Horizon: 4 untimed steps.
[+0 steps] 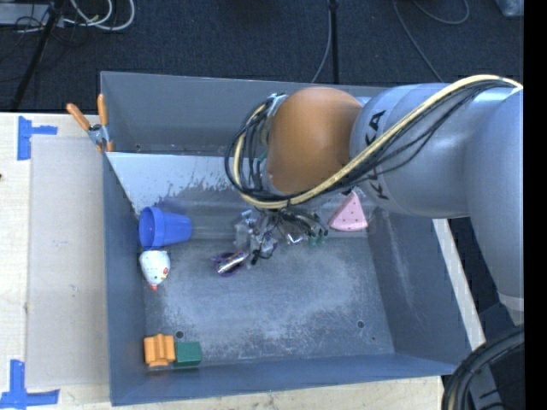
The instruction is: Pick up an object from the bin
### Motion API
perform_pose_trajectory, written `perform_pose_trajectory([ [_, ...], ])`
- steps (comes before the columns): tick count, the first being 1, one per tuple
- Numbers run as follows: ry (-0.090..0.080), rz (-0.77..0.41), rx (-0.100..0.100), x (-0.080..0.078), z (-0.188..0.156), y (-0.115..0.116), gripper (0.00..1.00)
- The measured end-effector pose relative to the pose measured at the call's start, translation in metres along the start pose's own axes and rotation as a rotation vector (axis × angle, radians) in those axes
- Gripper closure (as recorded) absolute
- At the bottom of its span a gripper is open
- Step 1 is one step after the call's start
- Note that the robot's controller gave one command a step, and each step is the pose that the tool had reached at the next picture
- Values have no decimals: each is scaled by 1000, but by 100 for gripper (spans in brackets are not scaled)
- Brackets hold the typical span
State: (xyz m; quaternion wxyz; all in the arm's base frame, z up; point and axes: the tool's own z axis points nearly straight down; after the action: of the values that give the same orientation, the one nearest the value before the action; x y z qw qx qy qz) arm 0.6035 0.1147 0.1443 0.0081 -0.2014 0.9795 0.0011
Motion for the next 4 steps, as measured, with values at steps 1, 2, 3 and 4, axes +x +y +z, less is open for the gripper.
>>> perform_pose_trajectory([
  [1, 31, 17, -8, 9, 23, 4, 100],
  [2, 21, 19, -5, 3, -34, 5, 100],
  [3, 4, 37, -1, -4, -28, -2, 100],
  [4, 34, 35, -8, 9, -18, 7, 100],
])
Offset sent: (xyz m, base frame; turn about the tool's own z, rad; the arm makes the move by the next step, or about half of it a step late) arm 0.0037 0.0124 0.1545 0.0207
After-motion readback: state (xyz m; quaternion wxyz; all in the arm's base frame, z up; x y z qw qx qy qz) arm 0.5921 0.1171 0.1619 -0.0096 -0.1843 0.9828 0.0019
